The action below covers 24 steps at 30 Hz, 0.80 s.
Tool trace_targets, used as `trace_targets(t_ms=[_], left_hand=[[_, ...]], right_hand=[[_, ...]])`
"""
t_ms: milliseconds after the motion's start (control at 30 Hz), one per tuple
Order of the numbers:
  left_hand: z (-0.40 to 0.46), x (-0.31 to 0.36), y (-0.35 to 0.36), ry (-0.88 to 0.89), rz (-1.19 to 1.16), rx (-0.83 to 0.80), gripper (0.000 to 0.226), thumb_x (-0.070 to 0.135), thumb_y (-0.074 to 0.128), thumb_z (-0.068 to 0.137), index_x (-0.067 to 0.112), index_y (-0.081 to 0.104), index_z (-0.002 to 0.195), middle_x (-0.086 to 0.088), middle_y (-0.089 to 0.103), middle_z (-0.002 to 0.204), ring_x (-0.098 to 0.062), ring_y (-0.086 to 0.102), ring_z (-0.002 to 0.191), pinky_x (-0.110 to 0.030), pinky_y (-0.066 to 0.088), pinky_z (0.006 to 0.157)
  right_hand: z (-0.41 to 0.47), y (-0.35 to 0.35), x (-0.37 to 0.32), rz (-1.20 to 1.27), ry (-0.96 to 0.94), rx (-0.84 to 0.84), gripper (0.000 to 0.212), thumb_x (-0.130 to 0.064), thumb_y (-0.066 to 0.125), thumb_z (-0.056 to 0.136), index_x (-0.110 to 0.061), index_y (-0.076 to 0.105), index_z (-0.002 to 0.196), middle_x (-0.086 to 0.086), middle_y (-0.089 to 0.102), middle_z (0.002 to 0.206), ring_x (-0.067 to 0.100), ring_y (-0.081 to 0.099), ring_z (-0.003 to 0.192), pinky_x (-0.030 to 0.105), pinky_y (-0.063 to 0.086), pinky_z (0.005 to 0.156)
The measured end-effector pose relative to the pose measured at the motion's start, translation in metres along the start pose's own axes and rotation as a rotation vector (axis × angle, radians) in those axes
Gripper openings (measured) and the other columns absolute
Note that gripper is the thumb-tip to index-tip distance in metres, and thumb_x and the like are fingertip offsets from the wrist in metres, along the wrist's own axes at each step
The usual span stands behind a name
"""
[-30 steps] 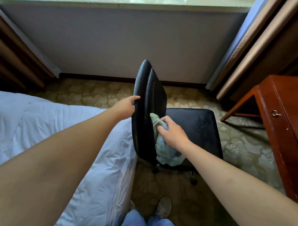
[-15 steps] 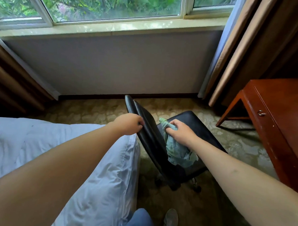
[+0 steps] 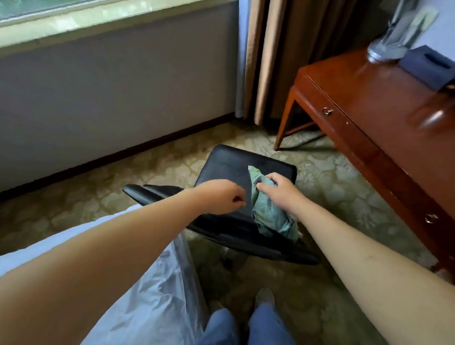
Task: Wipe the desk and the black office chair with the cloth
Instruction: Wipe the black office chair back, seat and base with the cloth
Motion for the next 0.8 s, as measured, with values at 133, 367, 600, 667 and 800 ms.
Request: trace_targets(t_ms=[133, 367, 600, 667, 800], left_hand=[[0.038, 0.035, 0.006, 0.006, -0.048, -0.356, 0.024, 0.032, 0.053, 0.098, 0.017, 0.071, 0.101, 0.001, 0.071, 0.084, -0.017, 0.066, 0.075, -0.031, 0.052, 0.072], [0.081, 0.074, 0.012, -0.059, -0.031, -0.497, 0.023, 0.033, 0.060, 0.098, 0.013, 0.071, 0.097, -0.006, 0.071, 0.090, -0.019, 0.071, 0.083, -0.032, 0.057, 0.082], [0.025, 0.089, 0.014, 0.095, -0.187, -0.034, 0.012, 0.019, 0.058, 0.097, 0.014, 0.068, 0.098, -0.001, 0.067, 0.084, -0.021, 0.063, 0.073, -0.031, 0.062, 0.069], [-0.001, 0.088, 0.019, 0.193, -0.213, 0.157, 0.015, 0.020, 0.060, 0.095, 0.013, 0.073, 0.097, 0.000, 0.069, 0.079, -0.014, 0.062, 0.066, -0.026, 0.058, 0.061], [-0.040, 0.082, 0.034, 0.291, -0.127, 0.456, 0.021, 0.040, 0.065, 0.091, 0.023, 0.077, 0.091, 0.005, 0.072, 0.085, -0.011, 0.064, 0.073, -0.025, 0.054, 0.065]], right_hand=[[0.001, -0.013, 0.026, 0.122, 0.062, 0.014, 0.018, -0.032, 0.067, 0.091, -0.022, 0.064, 0.106, 0.011, 0.072, 0.107, 0.029, 0.071, 0.096, 0.048, 0.056, 0.091], [-0.021, -0.036, 0.044, 0.160, -0.079, 0.107, 0.026, -0.027, 0.068, 0.089, -0.026, 0.061, 0.114, 0.006, 0.070, 0.109, 0.024, 0.069, 0.099, 0.044, 0.056, 0.094], [-0.090, -0.025, 0.028, 0.072, -0.493, 0.626, 0.029, -0.022, 0.066, 0.094, -0.031, 0.059, 0.121, -0.010, 0.067, 0.104, 0.009, 0.067, 0.093, 0.021, 0.055, 0.078], [-0.123, -0.013, 0.026, 0.013, -0.601, 0.826, 0.033, -0.023, 0.064, 0.096, -0.032, 0.058, 0.126, -0.012, 0.065, 0.106, 0.005, 0.063, 0.092, 0.014, 0.050, 0.076], [-0.175, 0.014, 0.036, -0.112, -0.671, 1.058, 0.039, -0.025, 0.063, 0.096, -0.029, 0.057, 0.135, -0.013, 0.063, 0.115, 0.006, 0.061, 0.101, 0.006, 0.045, 0.078]])
Point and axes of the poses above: each hand's wrist, its own z-axis towards the middle knuckle, its own y-axis out of the palm, x = y × z, the point moved 2 cm from there along z, towards the middle knuckle
